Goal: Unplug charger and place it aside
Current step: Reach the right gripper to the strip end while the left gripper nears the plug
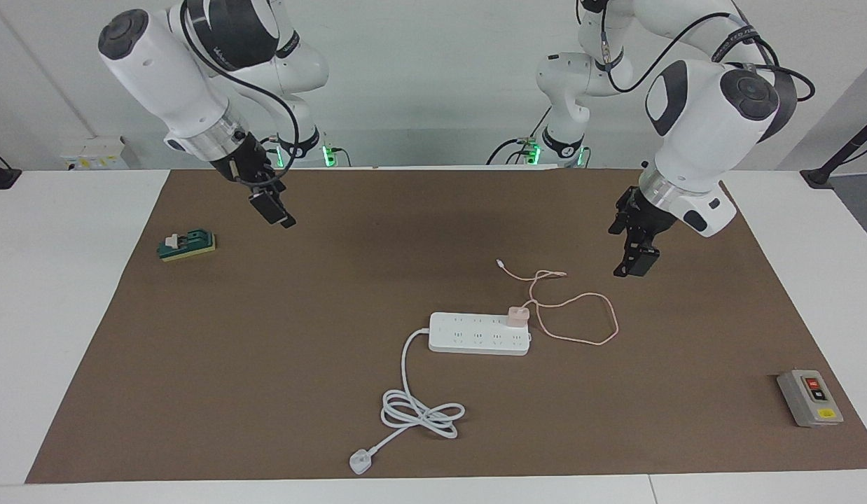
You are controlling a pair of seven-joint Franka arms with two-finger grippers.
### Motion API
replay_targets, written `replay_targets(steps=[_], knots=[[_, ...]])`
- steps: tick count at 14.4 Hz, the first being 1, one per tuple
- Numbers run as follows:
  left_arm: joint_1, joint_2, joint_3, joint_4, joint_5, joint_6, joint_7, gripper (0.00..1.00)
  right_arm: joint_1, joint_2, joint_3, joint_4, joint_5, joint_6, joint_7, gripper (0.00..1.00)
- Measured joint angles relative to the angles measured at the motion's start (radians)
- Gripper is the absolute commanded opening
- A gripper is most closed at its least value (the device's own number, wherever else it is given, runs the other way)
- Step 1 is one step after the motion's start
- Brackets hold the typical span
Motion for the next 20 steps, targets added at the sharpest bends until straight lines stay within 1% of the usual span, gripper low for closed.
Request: replay_targets(steps=[2, 4, 6, 8, 10, 13, 15, 18, 20], knots=[[-0.013, 0.0, 0.0, 0.001, 0.0, 0.0, -0.01, 1.0, 0.013, 0.046, 0.002, -0.009, 0.066, 0.052, 0.117, 1.0], [-0.022, 0.001, 0.0, 0.001, 0.0, 0.0, -0.019, 1.0, 0.065, 0.085, 0.005, -0.009, 0.099, 0.126, 0.261, 1.0], [-0.022, 0.009, 0.001, 0.001, 0.003, 0.0, -0.035, 1.0, 0.096, 0.108, 0.008, -0.009, 0.165, 0.182, 0.344, 1.0], [-0.026, 0.02, 0.001, 0.001, 0.012, 0.001, -0.048, 1.0, 0.102, 0.135, 0.008, -0.011, 0.228, 0.229, 0.355, 1.0], [-0.034, 0.027, 0.001, 0.002, 0.016, 0.001, -0.066, 1.0, 0.115, 0.182, 0.008, -0.012, 0.303, 0.293, 0.355, 1.0], [-0.036, 0.029, 0.001, 0.003, 0.018, 0.002, -0.094, 1.0, 0.135, 0.24, 0.008, -0.011, 0.34, 0.355, 0.355, 1.0], [-0.037, 0.036, 0.002, 0.007, 0.024, 0.005, -0.113, 1.0, 0.146, 0.272, 0.008, -0.011, 0.348, 0.377, 0.355, 1.0], [-0.038, 0.052, 0.002, 0.017, 0.034, 0.009, -0.134, 1.0, 0.152, 0.314, 0.008, -0.013, 0.43, 0.386, 0.268, 1.0], [-0.038, 0.06, 0.002, 0.022, 0.037, 0.01, -0.146, 1.0, 0.152, 0.326, 0.007, -0.02, 0.493, 0.401, 0.221, 1.0]])
